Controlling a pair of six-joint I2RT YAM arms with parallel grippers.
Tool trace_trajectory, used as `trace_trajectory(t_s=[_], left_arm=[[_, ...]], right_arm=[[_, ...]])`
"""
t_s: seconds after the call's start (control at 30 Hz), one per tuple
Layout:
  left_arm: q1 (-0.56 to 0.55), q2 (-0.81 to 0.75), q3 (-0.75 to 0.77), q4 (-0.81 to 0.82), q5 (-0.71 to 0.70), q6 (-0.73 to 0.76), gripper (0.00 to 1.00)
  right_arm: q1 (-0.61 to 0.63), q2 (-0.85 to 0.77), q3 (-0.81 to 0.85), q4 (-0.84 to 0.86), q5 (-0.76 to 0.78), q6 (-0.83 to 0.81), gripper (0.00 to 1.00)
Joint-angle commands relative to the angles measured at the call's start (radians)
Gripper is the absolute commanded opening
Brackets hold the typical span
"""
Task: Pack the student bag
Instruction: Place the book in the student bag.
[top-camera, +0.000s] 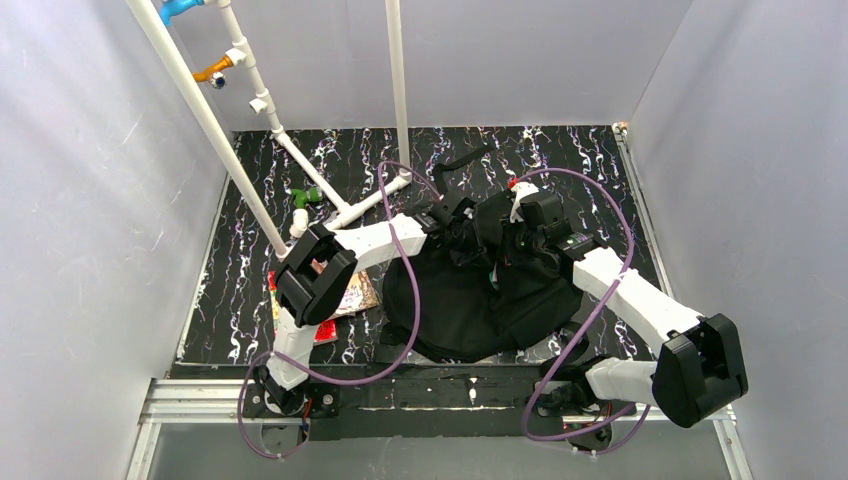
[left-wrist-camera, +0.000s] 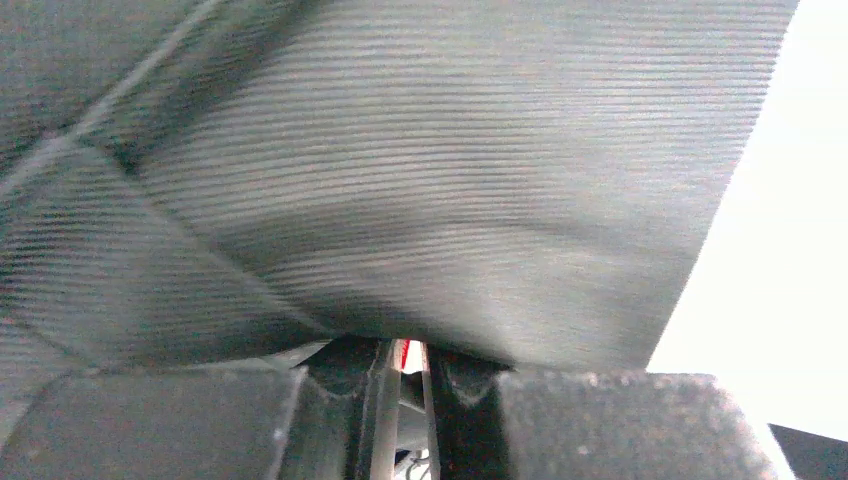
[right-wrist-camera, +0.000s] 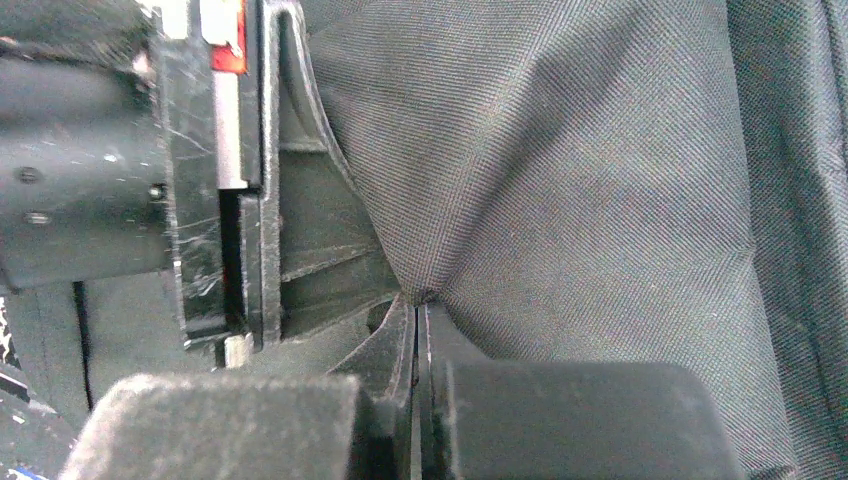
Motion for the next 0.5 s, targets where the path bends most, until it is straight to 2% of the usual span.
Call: trace_trajectory(t_s=[0.0,0.17,0.23,0.4,0.47], left_arm=[[-0.01,-0.024,0.103,-0.02,0.02,0.023,0.12],[-0.008,0.019,0.141,-0.095,0.03,0.053,0.17],[-0.01,-0.007,0.102,-0.093,0.026,0.062,0.2],[-0.008,-0.138,-0.03,-0.091,-0.045,0.113,0.35],[-0.008,-0.186,-0.078,-0.1,-0.08,0.129,0.37]], right_arm=[[-0.002,-0.006,0.03,0.038,-0.046,0.02,0.01],[-0.004,-0.004,0.029,0.038,-0.031,0.007,0.01],[-0.004,-0.004,0.03,0.037,-0.026,0.007,0.01],[-0.005,-0.007,0.032,0.038,-0.045,0.018,0.01],[-0.004,-0.01,0.029,0.04,-0.047,0.012,0.01]])
